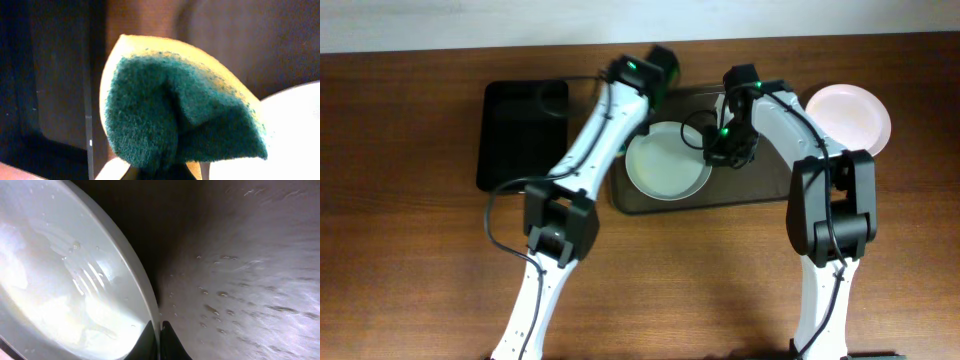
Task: Clean dirty plates on tray and stack at the side
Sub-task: 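Lift the grey-green plate with the right gripper onto the pink plate stack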
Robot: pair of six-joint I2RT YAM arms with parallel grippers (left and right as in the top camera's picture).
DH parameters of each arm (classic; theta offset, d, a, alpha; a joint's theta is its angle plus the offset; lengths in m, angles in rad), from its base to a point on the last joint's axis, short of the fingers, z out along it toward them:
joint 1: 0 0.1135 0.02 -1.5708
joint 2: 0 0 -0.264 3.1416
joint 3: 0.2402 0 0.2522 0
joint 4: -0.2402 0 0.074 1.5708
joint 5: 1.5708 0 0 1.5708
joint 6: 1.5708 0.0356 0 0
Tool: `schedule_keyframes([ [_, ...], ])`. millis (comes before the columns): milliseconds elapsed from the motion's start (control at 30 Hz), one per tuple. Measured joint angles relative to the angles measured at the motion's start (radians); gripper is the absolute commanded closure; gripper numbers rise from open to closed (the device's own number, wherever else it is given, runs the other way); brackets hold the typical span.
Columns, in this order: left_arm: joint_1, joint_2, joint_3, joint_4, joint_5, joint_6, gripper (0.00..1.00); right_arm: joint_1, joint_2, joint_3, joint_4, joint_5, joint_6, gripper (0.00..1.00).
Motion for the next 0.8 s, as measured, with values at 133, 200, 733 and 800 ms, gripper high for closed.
schedule_keyframes([
  [133, 0.096, 0.0, 0.155, -0.057, 0.124, 0.002, 1.0, -0.001, 0.0, 0.107, -0.085, 0.102, -0.02, 0.96],
  [200, 0.178, 0.0, 0.198, -0.082, 0.201, 0.002, 1.0, 0.004, -0.003, 0.193, -0.148, 0.194, -0.04, 0.96],
  [733, 0.42, 0.0, 0.203, -0.14, 0.282, 0.022, 1.0, 0.418, -0.043, 0.63, -0.331, 1.234, -0.167, 0.96],
  [800, 0.426, 0.0, 0.203, -0.14, 0.283, 0.022, 1.0, 0.46, -0.043, 0.63, -0.314, 1.322, -0.2, 0.96],
])
